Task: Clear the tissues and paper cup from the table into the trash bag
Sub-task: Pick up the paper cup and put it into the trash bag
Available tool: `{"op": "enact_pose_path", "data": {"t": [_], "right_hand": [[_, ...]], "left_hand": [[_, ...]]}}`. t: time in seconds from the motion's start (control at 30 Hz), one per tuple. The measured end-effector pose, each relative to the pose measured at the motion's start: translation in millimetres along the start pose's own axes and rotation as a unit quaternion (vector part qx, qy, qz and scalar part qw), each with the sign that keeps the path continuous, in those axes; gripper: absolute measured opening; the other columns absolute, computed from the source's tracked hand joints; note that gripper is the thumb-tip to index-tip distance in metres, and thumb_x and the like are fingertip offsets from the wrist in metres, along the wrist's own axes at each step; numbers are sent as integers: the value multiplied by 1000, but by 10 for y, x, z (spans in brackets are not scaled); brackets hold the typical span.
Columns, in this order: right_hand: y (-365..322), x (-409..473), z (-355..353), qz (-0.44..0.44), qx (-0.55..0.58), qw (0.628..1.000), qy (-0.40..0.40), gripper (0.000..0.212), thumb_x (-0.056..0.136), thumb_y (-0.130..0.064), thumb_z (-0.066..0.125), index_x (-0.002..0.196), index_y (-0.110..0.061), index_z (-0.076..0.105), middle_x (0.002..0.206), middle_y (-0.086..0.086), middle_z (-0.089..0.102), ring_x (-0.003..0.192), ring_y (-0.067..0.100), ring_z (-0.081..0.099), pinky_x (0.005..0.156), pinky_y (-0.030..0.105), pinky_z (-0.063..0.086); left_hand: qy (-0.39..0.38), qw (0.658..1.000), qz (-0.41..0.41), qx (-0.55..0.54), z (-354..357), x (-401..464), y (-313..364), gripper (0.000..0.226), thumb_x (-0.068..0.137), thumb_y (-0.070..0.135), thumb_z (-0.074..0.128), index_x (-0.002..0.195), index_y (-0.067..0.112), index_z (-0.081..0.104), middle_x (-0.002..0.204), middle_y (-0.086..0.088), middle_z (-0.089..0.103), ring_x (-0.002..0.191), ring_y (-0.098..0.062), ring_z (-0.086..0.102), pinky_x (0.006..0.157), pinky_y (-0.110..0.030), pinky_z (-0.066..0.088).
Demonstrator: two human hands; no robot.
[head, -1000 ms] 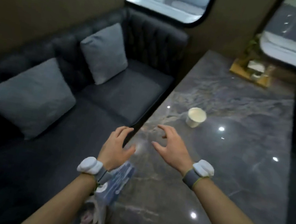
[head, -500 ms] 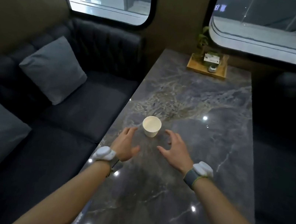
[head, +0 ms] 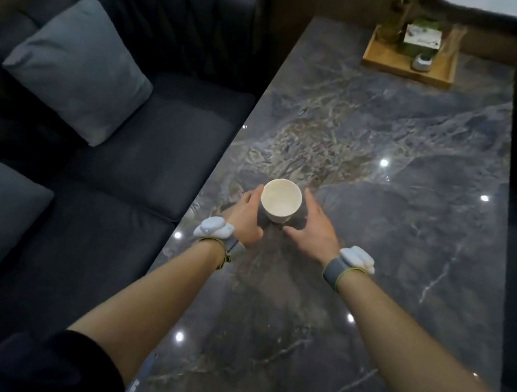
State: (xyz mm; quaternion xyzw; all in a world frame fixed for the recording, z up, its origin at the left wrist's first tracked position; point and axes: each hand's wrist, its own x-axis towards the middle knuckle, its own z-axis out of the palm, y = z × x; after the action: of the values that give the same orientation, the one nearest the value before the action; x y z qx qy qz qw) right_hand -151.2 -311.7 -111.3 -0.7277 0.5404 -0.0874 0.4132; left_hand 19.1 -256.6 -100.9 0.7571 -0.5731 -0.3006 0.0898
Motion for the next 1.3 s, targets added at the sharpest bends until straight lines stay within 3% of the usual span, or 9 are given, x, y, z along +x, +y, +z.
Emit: {"op": "enact_pose_path", "data": {"t": [0.13,0.3,0.43,0.57,0.73,0.87,0.93,1.07,1.3], "right_hand": [[-2,70,94,11,29,1000,-2,99,73,-23,74,150,-22,13,155,7,34,137,29,41,111,42,36],[-168,-94,206,-49,59,996,44,73,77,-19,72,140,-20,35,141,8,51,116,28,58,99,38,46],[-506,-357,518,-104,75,992,1,69,77,-19,72,137,-23,38,135,5,54,102,23,64,92,35,50],[-783,-677,888,-144,77,986,-28,66,75,-24,72,133,-26,41,128,4,59,96,21,65,88,39,53],[-1135,-1171,1518,-196,92,971,-99,64,76,-17,71,133,-18,42,130,6,56,102,19,62,87,30,52],[-1482,-1689,2178,-230,67,956,-170,66,78,-23,73,135,-20,39,132,4,54,102,16,60,89,30,51],[-1621,-1951,2513,-253,52,946,-195,67,78,-23,73,136,-17,39,134,8,53,111,20,57,95,33,49],[-1849,-2398,3156,-280,38,924,-258,70,77,-22,74,137,-14,40,138,10,52,124,21,51,101,24,40],[-1759,-3029,4136,-280,11,899,-337,67,78,-28,71,136,-22,39,136,7,52,118,22,56,97,44,50]], "left_hand": [[24,997,-18,-72,116,79,54,90,80,11,64,150,15,7,157,-12,24,140,-32,32,110,-41,33],[112,984,4,-138,58,-141,3,58,77,0,60,130,15,43,134,-15,51,125,-33,46,94,-34,38],[164,970,-40,-173,-17,-607,-394,69,71,6,68,133,19,41,127,-12,51,118,-26,48,96,-31,39],[177,959,-50,-216,-124,-1173,-727,75,68,11,73,134,15,39,130,-11,48,121,-26,47,101,-39,43],[219,935,-96,-262,-167,-2128,-1259,71,63,29,73,127,27,42,126,-1,51,112,-14,54,94,-30,48],[267,908,-166,-276,-87,-2993,-1826,73,63,18,75,128,25,42,128,-2,52,115,-17,53,98,-41,49],[284,892,-203,-288,5,-3424,-2070,74,62,20,76,128,25,42,129,-1,52,117,-17,52,99,-38,47],[326,859,-257,-300,164,-4169,-2502,72,64,17,80,127,20,44,129,-3,53,117,-16,51,93,-26,40],[335,816,-342,-323,801,-4980,-3141,78,65,15,77,131,23,38,134,-5,49,122,-20,50,100,-39,46]]}}
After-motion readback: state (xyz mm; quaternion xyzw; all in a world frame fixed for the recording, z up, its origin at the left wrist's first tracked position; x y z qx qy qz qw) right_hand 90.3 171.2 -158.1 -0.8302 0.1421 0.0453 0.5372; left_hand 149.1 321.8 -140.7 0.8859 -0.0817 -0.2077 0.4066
